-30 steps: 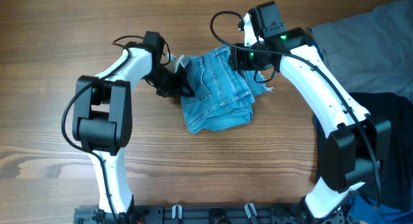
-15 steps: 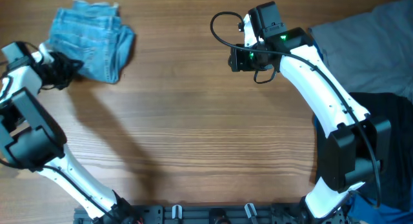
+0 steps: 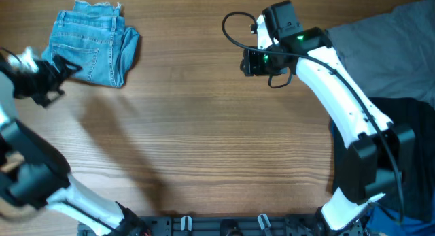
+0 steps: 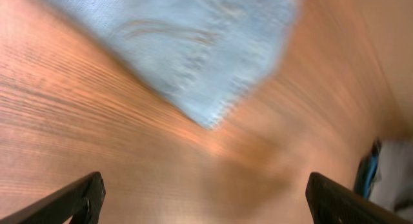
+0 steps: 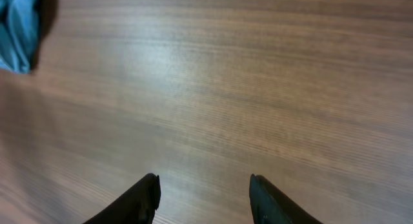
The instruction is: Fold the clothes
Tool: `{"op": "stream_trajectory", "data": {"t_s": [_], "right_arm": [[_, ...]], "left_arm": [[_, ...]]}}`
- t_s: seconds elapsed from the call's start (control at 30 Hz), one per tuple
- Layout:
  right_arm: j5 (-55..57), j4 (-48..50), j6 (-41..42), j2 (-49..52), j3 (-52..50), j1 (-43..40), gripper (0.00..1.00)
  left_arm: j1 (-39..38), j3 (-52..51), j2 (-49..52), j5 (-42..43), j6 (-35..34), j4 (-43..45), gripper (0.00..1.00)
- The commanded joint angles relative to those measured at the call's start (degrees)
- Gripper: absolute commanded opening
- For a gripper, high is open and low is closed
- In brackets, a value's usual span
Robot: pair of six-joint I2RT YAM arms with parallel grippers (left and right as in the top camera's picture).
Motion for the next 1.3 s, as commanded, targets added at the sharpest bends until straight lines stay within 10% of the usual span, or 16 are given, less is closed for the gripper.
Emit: {"op": "stream_trajectory", "data": {"t_s": [0.0, 0.23, 0.33, 0.77, 1.03, 1.27], "right_arm": [[5.22, -4.15, 3.28, -12.7, 4.72, 0.76, 0.5], [17.03, -10.73, 7.3, -45.48, 4.74, 0.83, 0.66], [17.0, -11.23, 7.3, -55.45, 4.72, 0.83, 1.0], [21.42, -24.2, 7.61, -63.14, 4.61, 0.83, 1.0], [20.46, -25.81, 40.28, -63.12, 4.61, 0.83, 1.0], [39.58, -37.68, 40.17, -63.23, 4.61, 0.83, 1.0]], "left_arm": [[-5.92, 2.69, -17.42, 0.02, 14.29, -6.08, 1.0], [-9.57, 2.69, -43.82, 0.02, 6.38, -9.66, 1.0], [-10.19, 2.69, -50.99, 2.34, 9.94, -12.74, 1.0], [-11.69, 2.69, -57.42, -4.02, 18.25, -20.83, 1.0], [-11.69, 2.69, -57.42, -4.02, 18.25, -20.83, 1.0], [-11.69, 2.69, -57.42, -4.02, 18.25, -20.83, 1.0]]}}
